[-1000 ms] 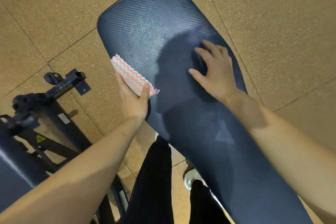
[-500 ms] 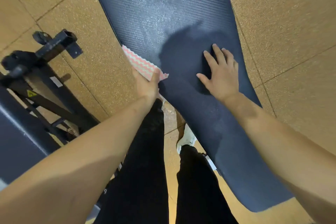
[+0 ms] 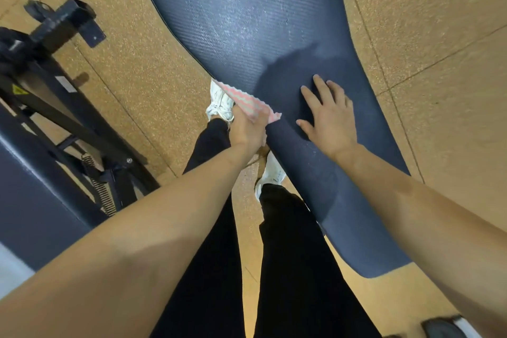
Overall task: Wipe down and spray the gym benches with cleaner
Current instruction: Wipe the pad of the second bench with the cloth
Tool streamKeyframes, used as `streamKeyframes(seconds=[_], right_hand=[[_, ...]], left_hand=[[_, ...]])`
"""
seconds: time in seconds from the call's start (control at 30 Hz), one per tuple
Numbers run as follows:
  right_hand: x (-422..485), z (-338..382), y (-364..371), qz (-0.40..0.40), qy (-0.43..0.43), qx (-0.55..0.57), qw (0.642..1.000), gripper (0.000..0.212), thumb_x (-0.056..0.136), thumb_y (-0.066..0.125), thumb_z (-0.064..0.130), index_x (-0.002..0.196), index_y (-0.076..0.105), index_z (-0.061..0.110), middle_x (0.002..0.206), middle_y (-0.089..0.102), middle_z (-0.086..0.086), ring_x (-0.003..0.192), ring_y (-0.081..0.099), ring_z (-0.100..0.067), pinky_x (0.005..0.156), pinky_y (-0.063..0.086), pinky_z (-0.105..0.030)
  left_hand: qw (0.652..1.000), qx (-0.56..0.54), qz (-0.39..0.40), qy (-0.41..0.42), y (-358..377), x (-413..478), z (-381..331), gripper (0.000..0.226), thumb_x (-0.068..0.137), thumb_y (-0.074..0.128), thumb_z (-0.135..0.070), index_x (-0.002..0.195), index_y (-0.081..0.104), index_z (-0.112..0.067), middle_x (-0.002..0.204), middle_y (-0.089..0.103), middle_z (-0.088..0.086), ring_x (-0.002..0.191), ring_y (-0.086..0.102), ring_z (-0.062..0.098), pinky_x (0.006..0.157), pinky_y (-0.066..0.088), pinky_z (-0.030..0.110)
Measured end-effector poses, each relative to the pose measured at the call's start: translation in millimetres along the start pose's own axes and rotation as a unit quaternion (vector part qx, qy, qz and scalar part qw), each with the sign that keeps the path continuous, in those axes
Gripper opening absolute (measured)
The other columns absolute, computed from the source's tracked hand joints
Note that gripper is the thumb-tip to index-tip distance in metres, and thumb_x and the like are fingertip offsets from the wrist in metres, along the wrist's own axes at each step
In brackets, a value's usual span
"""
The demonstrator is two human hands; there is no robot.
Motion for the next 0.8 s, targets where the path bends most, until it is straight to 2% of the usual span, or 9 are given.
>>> streamKeyframes(seconds=[0.07, 0.1, 0.17, 0.3, 0.43, 0.53, 0.67, 0.73, 0.8], right_hand=[[-18, -10, 9, 0.005, 0.004, 0.005, 1.000, 0.074, 0.088, 0.074, 0.037, 0.152, 0.041, 0.018, 0.164, 0.028, -0.011, 0.146, 0.030, -0.038, 0.111, 0.035, -0.054], [-27, -15, 14, 0.007, 0.006, 0.008, 1.000, 0.074, 0.088, 0.074, 0.037, 0.151, 0.042, 0.017, 0.164, 0.028, -0.012, 0.146, 0.030, -0.038, 0.111, 0.036, -0.054], [-45, -24, 21, 0.005, 0.014, 0.016, 1.000, 0.073, 0.087, 0.075, 0.036, 0.150, 0.043, 0.016, 0.163, 0.029, -0.012, 0.144, 0.032, -0.039, 0.110, 0.037, -0.055], [-88, -53, 39, -0.003, 0.068, 0.055, 0.996, 0.080, 0.087, 0.074, 0.041, 0.153, 0.036, 0.017, 0.165, 0.024, -0.010, 0.145, 0.029, -0.038, 0.109, 0.038, -0.056], [-133, -83, 69, 0.044, 0.171, 0.096, 0.980, 0.103, 0.081, 0.075, 0.057, 0.159, 0.018, 0.020, 0.168, 0.010, -0.012, 0.150, 0.015, -0.042, 0.115, 0.033, -0.060], [-156, -89, 88, 0.062, 0.184, 0.085, 0.977, 0.107, 0.082, 0.073, 0.060, 0.161, 0.011, 0.024, 0.170, 0.000, -0.008, 0.153, 0.005, -0.044, 0.118, 0.025, -0.064], [-165, -92, 98, 0.050, 0.181, 0.093, 0.978, 0.104, 0.084, 0.070, 0.060, 0.161, 0.009, 0.029, 0.171, -0.002, -0.004, 0.154, 0.002, -0.043, 0.118, 0.022, -0.066], [-165, -96, 100, 0.043, 0.178, 0.102, 0.978, 0.104, 0.083, 0.071, 0.061, 0.161, 0.008, 0.031, 0.171, -0.002, -0.003, 0.154, 0.001, -0.042, 0.119, 0.021, -0.067], [-166, -98, 102, 0.040, 0.177, 0.108, 0.978, 0.105, 0.083, 0.072, 0.061, 0.161, 0.009, 0.031, 0.171, 0.000, -0.003, 0.154, 0.002, -0.042, 0.118, 0.022, -0.068]], left_hand=[[0.999, -0.016, 0.012, -0.029, 6, -13, 3, 0.061, 0.094, 0.064, -0.051, 0.138, 0.046, -0.013, 0.124, 0.066, 0.008, 0.111, 0.068, 0.026, 0.100, 0.056, 0.041], [0.994, -0.084, 0.011, -0.065, 11, -18, 12, 0.071, 0.088, 0.066, -0.057, 0.141, 0.045, -0.015, 0.128, 0.066, 0.007, 0.114, 0.067, 0.027, 0.101, 0.056, 0.044], [0.986, -0.140, 0.015, -0.084, 17, -29, 16, 0.076, 0.086, 0.070, -0.056, 0.144, 0.045, -0.015, 0.133, 0.065, 0.005, 0.120, 0.065, 0.026, 0.105, 0.054, 0.044], [0.986, -0.134, 0.019, -0.094, 41, -50, 32, 0.087, 0.080, 0.073, -0.055, 0.152, 0.039, -0.019, 0.141, 0.062, 0.002, 0.129, 0.061, 0.026, 0.111, 0.050, 0.046], [0.988, -0.113, 0.010, -0.108, 64, -67, 39, 0.070, 0.089, 0.076, -0.045, 0.143, 0.049, -0.009, 0.136, 0.064, 0.008, 0.126, 0.062, 0.028, 0.106, 0.051, 0.038], [0.990, -0.099, 0.013, -0.099, 79, -77, 41, 0.067, 0.089, 0.078, -0.041, 0.140, 0.051, -0.007, 0.134, 0.063, 0.007, 0.125, 0.061, 0.025, 0.094, 0.048, 0.029], [0.984, -0.127, 0.054, -0.110, 104, -95, 45, 0.086, 0.080, 0.080, -0.053, 0.148, 0.047, -0.011, 0.136, 0.063, 0.000, 0.129, 0.060, 0.025, 0.110, 0.050, 0.042], [0.982, -0.141, 0.063, -0.109, 114, -105, 45, 0.089, 0.071, 0.080, -0.059, 0.143, 0.054, -0.015, 0.132, 0.068, 0.001, 0.122, 0.066, 0.024, 0.105, 0.055, 0.046], [0.979, -0.152, 0.075, -0.109, 127, -113, 49, 0.075, 0.074, 0.083, -0.051, 0.135, 0.061, -0.015, 0.122, 0.073, -0.001, 0.112, 0.071, 0.019, 0.097, 0.060, 0.043]])
Point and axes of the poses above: each hand's wrist, its own x-axis towards the middle knuckle, its own y-axis out of the palm, z = x × y, the point moved 8 cm from there along x, towards the middle knuckle
